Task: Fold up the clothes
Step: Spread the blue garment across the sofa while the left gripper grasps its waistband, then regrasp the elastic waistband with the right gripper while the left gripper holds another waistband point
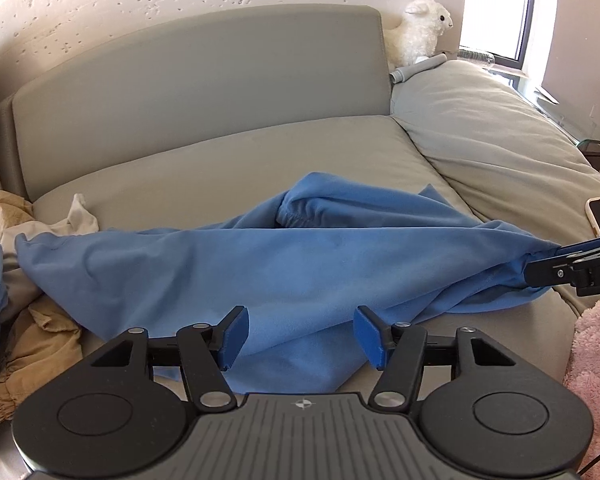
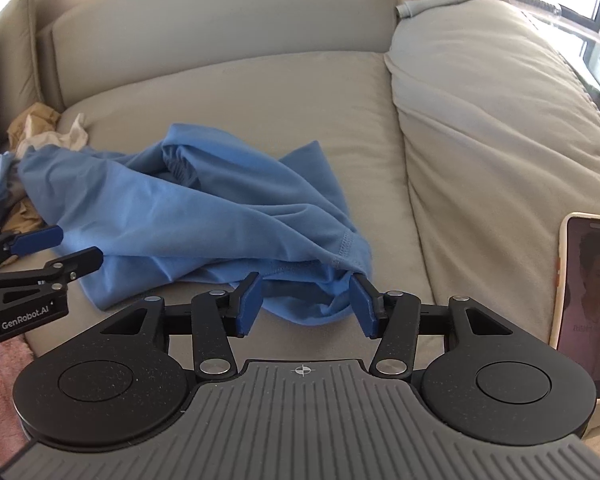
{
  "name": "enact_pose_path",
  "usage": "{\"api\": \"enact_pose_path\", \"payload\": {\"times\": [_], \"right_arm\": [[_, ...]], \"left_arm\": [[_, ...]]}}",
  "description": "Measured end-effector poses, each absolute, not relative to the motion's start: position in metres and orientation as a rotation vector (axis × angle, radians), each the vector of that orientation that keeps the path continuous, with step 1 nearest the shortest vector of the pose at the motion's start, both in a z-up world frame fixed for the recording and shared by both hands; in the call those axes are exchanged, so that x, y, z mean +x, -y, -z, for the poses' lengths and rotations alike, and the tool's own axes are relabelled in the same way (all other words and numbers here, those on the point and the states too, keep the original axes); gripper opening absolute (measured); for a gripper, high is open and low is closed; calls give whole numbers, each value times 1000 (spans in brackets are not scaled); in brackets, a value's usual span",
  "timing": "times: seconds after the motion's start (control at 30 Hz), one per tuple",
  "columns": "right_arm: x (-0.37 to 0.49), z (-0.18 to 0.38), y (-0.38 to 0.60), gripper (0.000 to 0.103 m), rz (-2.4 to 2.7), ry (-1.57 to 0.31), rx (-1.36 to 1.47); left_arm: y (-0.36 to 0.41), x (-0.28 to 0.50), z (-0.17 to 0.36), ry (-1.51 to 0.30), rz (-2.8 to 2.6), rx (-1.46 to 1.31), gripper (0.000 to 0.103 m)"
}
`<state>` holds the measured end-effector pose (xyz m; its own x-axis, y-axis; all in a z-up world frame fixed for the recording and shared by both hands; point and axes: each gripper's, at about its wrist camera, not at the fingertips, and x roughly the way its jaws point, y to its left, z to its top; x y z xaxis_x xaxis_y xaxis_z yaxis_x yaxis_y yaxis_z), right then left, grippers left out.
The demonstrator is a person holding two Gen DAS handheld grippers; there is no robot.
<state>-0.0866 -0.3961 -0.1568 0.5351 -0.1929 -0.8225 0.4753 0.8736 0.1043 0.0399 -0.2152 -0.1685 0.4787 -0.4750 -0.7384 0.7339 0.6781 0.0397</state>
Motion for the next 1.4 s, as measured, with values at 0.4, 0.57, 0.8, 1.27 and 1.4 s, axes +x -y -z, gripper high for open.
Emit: {"api": "enact_pose_path", "payload": {"times": [0.4,0.57,0.8,1.27,1.4], "right_arm": [[-95,151,406,72,431,-904,251],[-90,158,410,72,397,-906,310],[-78,184,415,57,409,-955,289],[-58,113,389,6,296,-873,216],[-3,77,384,6,234,-819,129]], "left_arm": [[249,22,197,-616,818,649,58],[238,17,198,-635,819,658,57],[246,34,215,-626,820,687,46],[197,68,112,-505,715,481,3],[199,118,75,-448,632,442,3]]}}
